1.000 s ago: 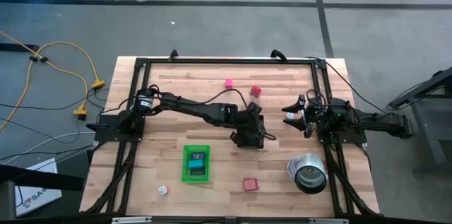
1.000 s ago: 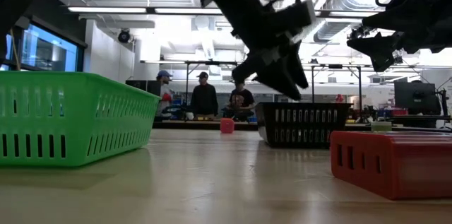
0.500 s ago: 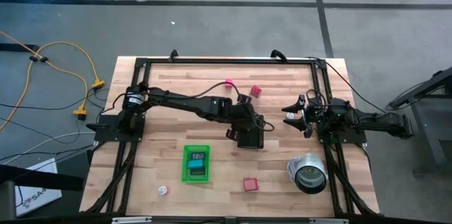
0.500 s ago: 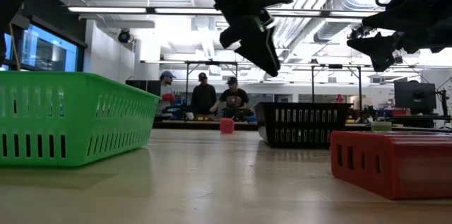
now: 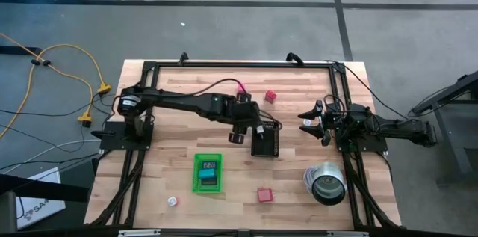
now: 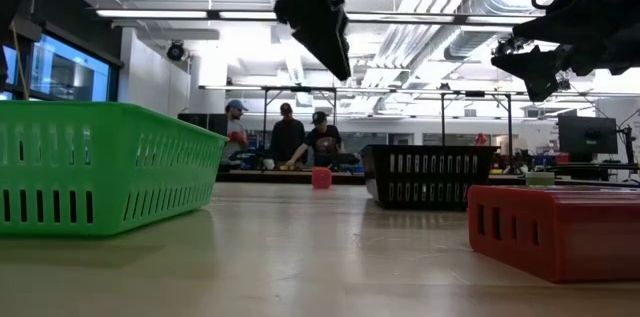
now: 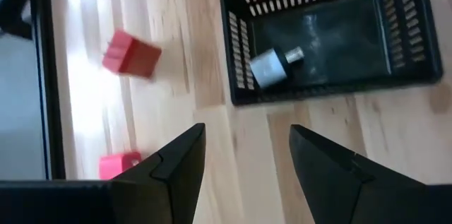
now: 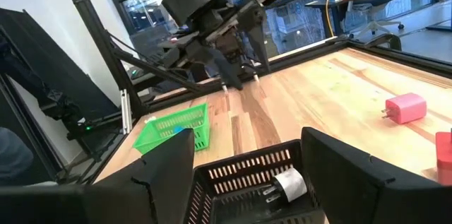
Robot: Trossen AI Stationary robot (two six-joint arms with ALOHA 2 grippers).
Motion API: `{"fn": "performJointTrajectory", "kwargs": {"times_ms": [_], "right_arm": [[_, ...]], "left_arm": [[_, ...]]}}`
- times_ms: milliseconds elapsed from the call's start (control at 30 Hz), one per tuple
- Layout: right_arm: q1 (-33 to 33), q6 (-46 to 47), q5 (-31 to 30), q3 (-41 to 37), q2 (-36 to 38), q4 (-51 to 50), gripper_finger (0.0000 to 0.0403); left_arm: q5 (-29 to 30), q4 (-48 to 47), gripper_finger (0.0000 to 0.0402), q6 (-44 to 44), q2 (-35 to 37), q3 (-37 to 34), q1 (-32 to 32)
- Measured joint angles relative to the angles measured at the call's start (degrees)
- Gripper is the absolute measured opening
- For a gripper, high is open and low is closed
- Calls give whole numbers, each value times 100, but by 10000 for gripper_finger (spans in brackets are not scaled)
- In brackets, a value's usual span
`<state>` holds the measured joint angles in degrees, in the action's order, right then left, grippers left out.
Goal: Pick & Place Office items
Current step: Put the bottom orange charger adapter into the black bin
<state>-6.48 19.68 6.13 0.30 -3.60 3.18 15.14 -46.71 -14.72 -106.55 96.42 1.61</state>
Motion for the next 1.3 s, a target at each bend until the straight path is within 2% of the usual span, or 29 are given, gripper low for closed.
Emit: {"fn": "performJointTrajectory", "kwargs": {"times_ms": [233, 400, 700, 867, 1067, 1300], "right_arm": [[0, 0, -12, -1, -2, 1, 248], [0, 1, -4, 1, 0, 1, 248], [0, 0, -2, 0, 0, 2, 248], [0, 0, -2, 1, 0, 1, 248], [0, 0, -2, 1, 0, 2, 248], [0, 0, -2, 0, 0, 2, 248]], "left_arm": [[-34, -311, 196, 1591, 76, 2, -3], [-18, -575, 196, 2357, 73, 0, -161], [-46, -657, 196, 2511, 71, 0, -415], [-184, -691, 196, 1533, 71, 0, -497], [-1383, -712, 196, -34, 69, 0, -894], [-1993, -883, 196, -1673, 65, -17, -1743]]}}
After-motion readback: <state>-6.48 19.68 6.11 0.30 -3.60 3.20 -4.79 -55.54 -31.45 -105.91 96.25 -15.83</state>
